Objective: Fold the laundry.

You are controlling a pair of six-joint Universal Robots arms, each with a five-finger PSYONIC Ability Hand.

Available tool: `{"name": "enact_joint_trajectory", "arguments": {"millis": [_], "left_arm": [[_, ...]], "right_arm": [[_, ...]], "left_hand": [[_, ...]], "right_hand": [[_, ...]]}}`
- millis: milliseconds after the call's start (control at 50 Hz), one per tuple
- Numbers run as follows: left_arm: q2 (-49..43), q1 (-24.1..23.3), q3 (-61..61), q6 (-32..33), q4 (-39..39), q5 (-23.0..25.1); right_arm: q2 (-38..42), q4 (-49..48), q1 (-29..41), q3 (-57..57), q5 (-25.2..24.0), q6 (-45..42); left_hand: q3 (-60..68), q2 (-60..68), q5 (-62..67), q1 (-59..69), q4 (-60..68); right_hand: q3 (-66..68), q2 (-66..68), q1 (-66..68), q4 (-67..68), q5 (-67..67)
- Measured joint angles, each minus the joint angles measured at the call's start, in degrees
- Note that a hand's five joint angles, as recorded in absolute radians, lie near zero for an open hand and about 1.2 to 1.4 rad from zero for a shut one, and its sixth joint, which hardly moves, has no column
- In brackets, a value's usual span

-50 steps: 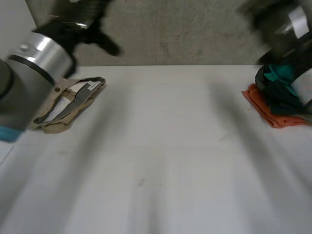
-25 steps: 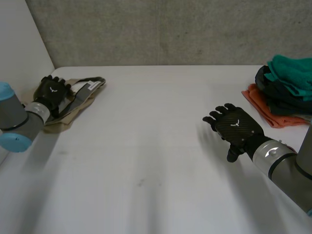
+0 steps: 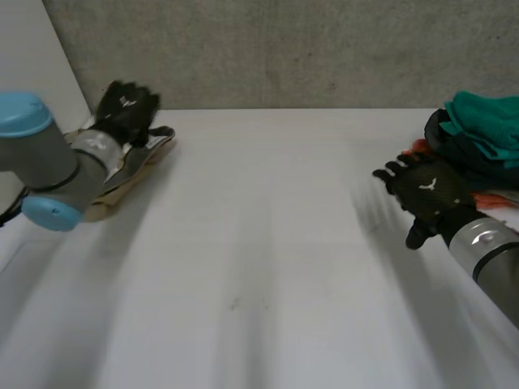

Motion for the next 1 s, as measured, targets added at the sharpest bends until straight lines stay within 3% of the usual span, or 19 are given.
{"name": "enact_joint_trajectory", "arguments": {"millis": [80,200,280,300,320,340,480,600,760,880,1000], "left_arm": [[4.1,-7.4,-2.6,-9.9,0.8,-0.2],[1.0,-16.8,0.1,-15.4,1.8,-1.5],[-3.8,-19.9,4.3,-12.6,1.8,-6.1],[-4.4,-19.8,4.9,-11.2,1.7,-7.6],[-4.7,-19.7,5.1,-10.5,1.7,-8.4],[-5.3,-18.7,5.4,-7.3,1.5,-11.2],[-3.4,-7.6,1.0,12.1,1.0,-21.6],[-5.7,3.1,1.2,24.0,2.0,-21.3],[-14.7,11.2,9.8,24.4,0.1,-12.7],[-20.3,13.5,16.8,18.3,-5.3,-5.3],[-23.6,14.8,21.7,11.6,-7.9,-2.2]], "right_arm": [[-0.6,0.0,-0.5,-0.6,2.2,2.1],[-0.6,0.3,-0.7,-0.8,4.0,3.8],[-0.3,0.6,-0.7,-0.4,4.0,4.0],[-0.2,0.6,-0.7,-0.3,3.9,4.0],[-0.2,0.6,-0.7,-0.3,3.9,4.0],[0.0,0.7,-0.7,-0.1,3.7,3.9],[0.2,0.7,-0.6,-0.2,3.2,3.5],[0.8,0.7,-0.4,-0.1,3.0,3.5],[1.3,0.7,-0.5,0.1,3.0,3.6],[1.4,0.6,-0.6,0.1,3.0,3.5],[1.8,0.6,-0.6,0.1,3.0,3.5]], "left_hand": [[0.0,0.0,0.0,0.0,0.0],[0.0,0.0,0.0,0.0,0.0],[-23.8,-24.3,-21.3,-24.0,-23.3],[-36.1,-36.8,-33.9,-37.3,-36.0],[-36.1,-36.8,-34.9,-38.3,-37.0],[-48.2,-48.9,-46.7,-48.7,-48.9],[-54.4,-55.1,-53.4,-51.6,-55.6],[-54.5,-55.3,-53.5,-51.6,-55.7],[-55.0,-55.5,-53.7,-53.0,-55.9],[-55.0,-55.5,-53.7,-53.1,-56.0],[-53.0,-53.0,-50.7,-50.3,-53.3]], "right_hand": [[0.0,0.0,0.0,0.0,0.0],[0.0,0.0,0.0,0.0,0.0],[0.0,0.0,0.0,0.0,0.0],[0.0,0.0,0.0,0.0,0.0],[0.0,0.0,0.0,0.0,0.0],[0.0,0.0,0.0,0.0,0.0],[0.0,0.0,0.0,0.0,0.0],[0.0,0.0,0.0,0.0,0.0],[0.0,0.0,0.0,0.0,0.0],[0.0,0.0,0.0,0.0,0.0],[0.0,0.0,0.0,0.0,0.0]]}}
